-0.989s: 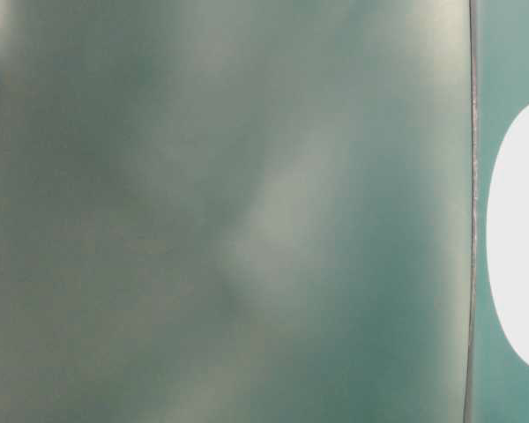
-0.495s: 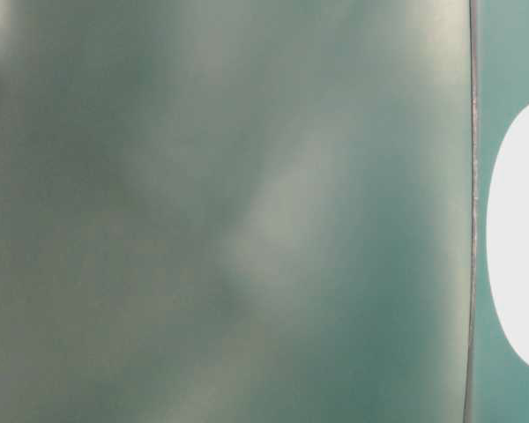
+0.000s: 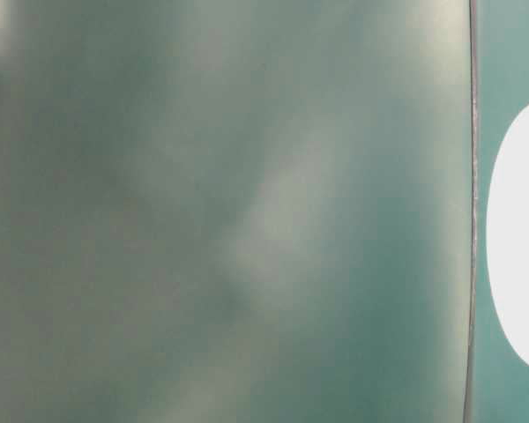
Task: Scoop the yellow hexagonal prism block from the bowl with a spoon using the right arm.
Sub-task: 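Close the right gripper on the pink spoon handle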
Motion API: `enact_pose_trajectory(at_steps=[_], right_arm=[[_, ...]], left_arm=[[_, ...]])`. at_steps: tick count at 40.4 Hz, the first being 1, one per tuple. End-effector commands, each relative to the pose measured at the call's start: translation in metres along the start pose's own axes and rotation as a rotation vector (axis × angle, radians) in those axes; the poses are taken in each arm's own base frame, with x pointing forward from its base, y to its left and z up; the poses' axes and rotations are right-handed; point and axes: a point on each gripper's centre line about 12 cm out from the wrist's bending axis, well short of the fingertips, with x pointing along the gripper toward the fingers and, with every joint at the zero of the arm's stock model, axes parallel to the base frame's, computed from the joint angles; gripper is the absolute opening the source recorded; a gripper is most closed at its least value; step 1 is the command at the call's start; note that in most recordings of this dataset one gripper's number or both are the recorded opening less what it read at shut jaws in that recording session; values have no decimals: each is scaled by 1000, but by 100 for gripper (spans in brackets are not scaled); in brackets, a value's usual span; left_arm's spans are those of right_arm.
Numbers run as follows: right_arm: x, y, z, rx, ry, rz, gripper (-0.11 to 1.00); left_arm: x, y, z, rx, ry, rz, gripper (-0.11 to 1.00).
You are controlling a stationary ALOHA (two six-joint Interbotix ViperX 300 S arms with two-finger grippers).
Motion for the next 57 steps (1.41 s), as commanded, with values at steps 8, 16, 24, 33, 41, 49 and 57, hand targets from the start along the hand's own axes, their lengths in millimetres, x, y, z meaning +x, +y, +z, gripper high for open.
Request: enact_pose_trajectory(at_steps=[8,16,24,33,41,49,57], right_arm=[[0,1,4,0,-22,6,44],[0,2,5,-5,-35,9,44],[-1,1,5,-9,-33,7,44],[-2,0,5,-9,-34,6,44],[-4,0,7,-7,-41,8,44],[-5,0,7,-7,-42,10,43],[-5,0,7,-7,-42,7,40]], left_arm=[[3,1,8,2,-18,3,-1],[3,1,8,3,-17,3,-1],[3,1,8,3,-18,3,-1],[3,1,8,3,-17,3,-1],[3,1,8,3,-18,3,-1],[3,1,8,3,-18,3,-1],[3,1,8,3,-18,3,-1]])
